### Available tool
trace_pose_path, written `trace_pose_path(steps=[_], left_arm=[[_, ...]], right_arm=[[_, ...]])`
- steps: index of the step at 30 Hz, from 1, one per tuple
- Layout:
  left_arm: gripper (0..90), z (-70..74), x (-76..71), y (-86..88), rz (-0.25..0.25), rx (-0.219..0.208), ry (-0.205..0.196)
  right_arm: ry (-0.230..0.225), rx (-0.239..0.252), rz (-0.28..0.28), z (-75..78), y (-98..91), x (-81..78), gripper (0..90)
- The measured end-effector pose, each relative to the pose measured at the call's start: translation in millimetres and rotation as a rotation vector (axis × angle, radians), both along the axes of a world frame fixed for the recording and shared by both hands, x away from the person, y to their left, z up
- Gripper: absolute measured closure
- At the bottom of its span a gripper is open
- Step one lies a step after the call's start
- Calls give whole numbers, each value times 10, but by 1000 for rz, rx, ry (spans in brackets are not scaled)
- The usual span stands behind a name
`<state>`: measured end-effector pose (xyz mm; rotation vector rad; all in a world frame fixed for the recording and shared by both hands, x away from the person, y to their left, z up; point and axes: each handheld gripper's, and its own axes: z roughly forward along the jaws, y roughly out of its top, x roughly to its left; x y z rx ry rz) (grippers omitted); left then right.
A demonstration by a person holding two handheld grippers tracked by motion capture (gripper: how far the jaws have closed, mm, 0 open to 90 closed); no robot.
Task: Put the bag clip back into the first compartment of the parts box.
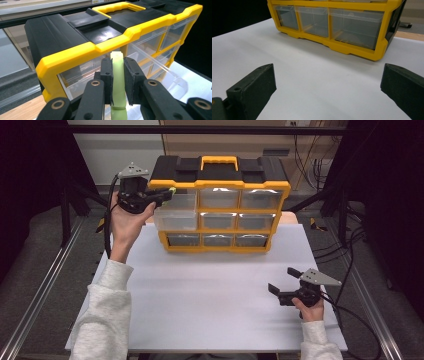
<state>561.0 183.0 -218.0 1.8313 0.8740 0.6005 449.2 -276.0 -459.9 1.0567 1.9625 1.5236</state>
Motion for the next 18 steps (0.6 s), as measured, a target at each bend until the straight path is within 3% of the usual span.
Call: trace_pose_path(steps=[18], left_arm=[[777,-154,26,-24,-10,30,24]], right_arm=[[1,1,-1,2,0,-3,4]])
